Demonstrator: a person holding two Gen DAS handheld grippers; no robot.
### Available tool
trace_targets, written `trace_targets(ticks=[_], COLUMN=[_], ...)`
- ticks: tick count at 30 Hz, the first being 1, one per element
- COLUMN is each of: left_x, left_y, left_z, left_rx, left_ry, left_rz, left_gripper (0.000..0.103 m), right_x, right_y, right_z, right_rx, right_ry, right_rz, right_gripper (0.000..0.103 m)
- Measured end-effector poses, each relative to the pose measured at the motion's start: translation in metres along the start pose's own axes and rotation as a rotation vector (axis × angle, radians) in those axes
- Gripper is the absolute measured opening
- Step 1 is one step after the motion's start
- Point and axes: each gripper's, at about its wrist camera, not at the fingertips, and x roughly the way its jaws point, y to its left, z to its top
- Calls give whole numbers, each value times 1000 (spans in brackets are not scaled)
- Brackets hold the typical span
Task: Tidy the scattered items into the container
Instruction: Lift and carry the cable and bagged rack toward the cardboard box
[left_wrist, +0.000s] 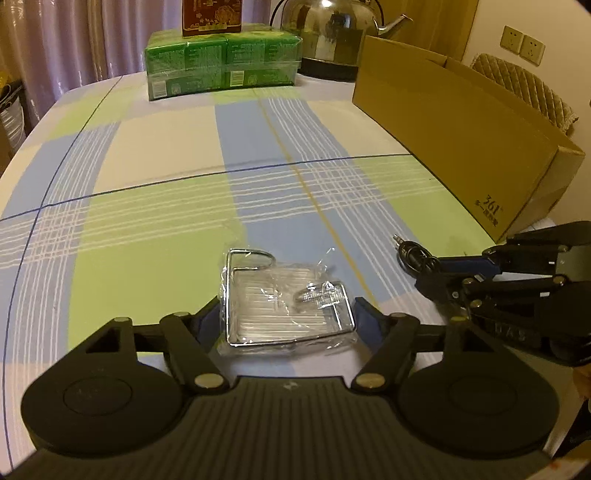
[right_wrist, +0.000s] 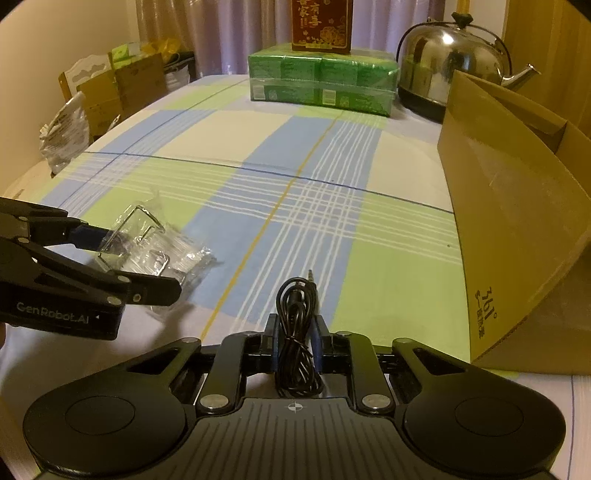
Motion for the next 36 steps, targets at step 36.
trace_targets(ticks=[36], left_x=[-71], left_y=[-96], left_z=[2], left_rx=[72], left_ry=[-55], left_rz=[-45], left_gripper=[66], right_x=[-136], right_y=[-48], right_z=[-18], right_rx=[154], right_ry=[-159], right_rz=[-65], right_gripper=[13])
